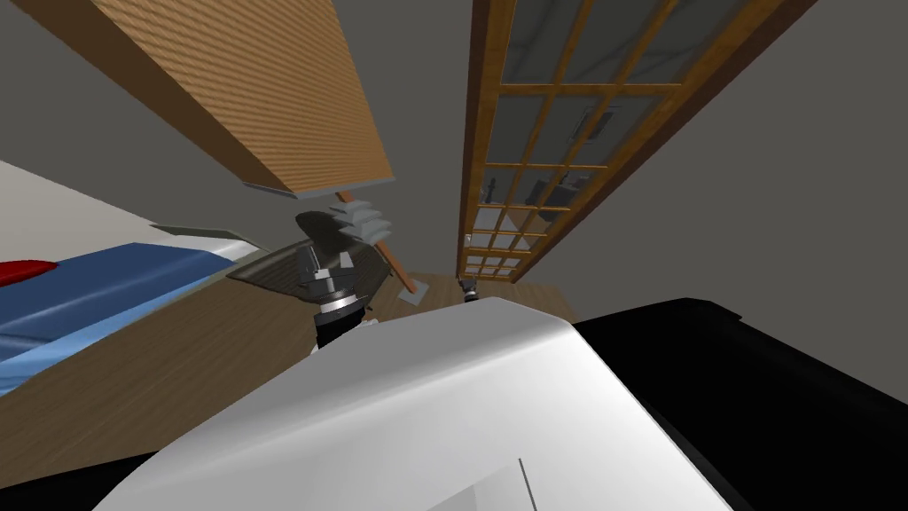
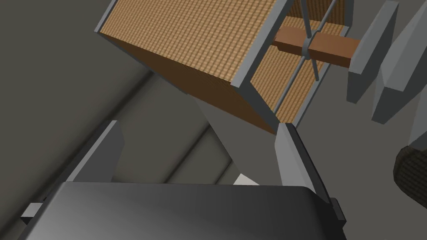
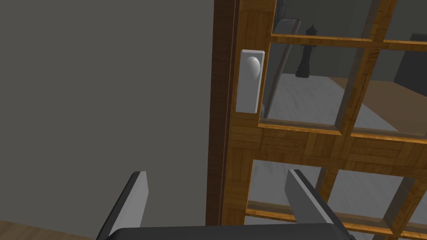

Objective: Pull the door open

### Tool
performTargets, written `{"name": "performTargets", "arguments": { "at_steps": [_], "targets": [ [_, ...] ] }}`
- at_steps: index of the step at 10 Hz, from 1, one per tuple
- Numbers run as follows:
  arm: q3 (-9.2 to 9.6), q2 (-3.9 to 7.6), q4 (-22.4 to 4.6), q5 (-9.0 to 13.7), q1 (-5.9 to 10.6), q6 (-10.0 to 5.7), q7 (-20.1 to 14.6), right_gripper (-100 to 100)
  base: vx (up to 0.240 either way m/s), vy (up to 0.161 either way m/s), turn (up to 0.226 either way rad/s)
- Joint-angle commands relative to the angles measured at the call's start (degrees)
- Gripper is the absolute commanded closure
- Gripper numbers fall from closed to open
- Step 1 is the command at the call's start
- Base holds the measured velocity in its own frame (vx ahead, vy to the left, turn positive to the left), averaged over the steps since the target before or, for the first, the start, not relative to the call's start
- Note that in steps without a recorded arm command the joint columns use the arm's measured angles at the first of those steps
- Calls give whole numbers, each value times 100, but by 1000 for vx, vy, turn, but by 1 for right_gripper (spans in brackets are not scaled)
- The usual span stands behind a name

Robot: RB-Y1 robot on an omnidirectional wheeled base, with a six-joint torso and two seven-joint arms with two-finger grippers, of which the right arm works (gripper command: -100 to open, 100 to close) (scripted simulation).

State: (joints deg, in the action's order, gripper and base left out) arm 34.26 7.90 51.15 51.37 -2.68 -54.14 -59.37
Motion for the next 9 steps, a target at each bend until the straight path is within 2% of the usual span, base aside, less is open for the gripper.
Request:
{"name": "performTargets", "arguments": {
  "at_steps": [1, 5, 9],
  "targets": [
    [-85, 12, -23, -18, 0, 10, -27, -100, -183, -17, 219],
    [-353, 19, -60, -65, -7, 49, -73, -100, -184, 44, 234],
    [-783, 22, -108, -127, -19, 98, -160, -100, -167, 24, 224]
  ]
}}
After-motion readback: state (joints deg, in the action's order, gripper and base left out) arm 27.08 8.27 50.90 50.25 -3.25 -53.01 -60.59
